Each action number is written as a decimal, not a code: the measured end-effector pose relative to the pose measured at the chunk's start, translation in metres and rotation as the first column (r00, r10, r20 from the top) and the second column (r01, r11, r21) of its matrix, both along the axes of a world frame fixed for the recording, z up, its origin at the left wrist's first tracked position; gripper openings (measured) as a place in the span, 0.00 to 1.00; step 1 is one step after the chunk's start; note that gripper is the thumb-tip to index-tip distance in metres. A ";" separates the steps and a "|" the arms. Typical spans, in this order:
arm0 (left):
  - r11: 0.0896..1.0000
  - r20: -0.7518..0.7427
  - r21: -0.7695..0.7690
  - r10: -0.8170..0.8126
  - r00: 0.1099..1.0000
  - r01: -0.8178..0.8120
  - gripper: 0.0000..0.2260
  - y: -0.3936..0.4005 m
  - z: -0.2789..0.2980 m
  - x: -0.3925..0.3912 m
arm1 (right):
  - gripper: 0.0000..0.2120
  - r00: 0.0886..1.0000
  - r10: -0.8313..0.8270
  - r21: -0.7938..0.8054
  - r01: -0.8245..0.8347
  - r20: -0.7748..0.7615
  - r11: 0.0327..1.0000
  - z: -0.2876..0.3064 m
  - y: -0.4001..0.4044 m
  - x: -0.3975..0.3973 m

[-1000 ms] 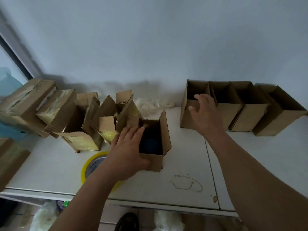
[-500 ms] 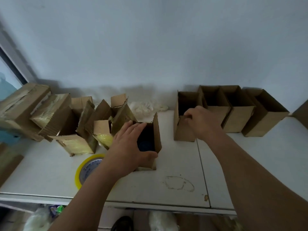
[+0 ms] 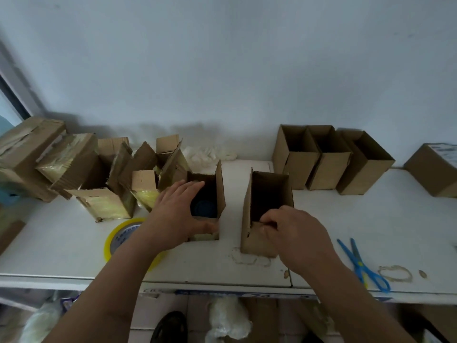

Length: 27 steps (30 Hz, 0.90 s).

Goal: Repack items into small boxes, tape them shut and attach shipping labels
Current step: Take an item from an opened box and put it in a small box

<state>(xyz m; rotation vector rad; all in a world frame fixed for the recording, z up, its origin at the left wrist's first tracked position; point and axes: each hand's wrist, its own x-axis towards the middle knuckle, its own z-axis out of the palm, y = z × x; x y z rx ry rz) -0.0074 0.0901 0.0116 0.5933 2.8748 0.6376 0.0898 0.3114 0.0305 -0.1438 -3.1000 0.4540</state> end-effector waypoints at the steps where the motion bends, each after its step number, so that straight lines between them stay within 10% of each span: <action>1: 1.000 -0.004 -0.027 -0.005 1.000 0.005 0.44 0.000 0.000 0.001 | 0.14 1.000 -0.002 0.002 0.002 0.009 1.000 0.002 -0.001 0.002; 9: 0.987 -0.017 -0.158 -0.039 0.999 0.036 0.43 -0.004 -0.008 0.004 | 0.13 0.996 0.021 0.046 -0.025 0.090 0.999 0.015 -0.003 0.013; 27: 0.998 0.041 0.059 0.008 0.999 -0.010 0.48 -0.013 -0.008 -0.002 | 0.16 0.999 0.033 -0.138 -0.027 0.041 0.990 0.041 -0.014 -0.013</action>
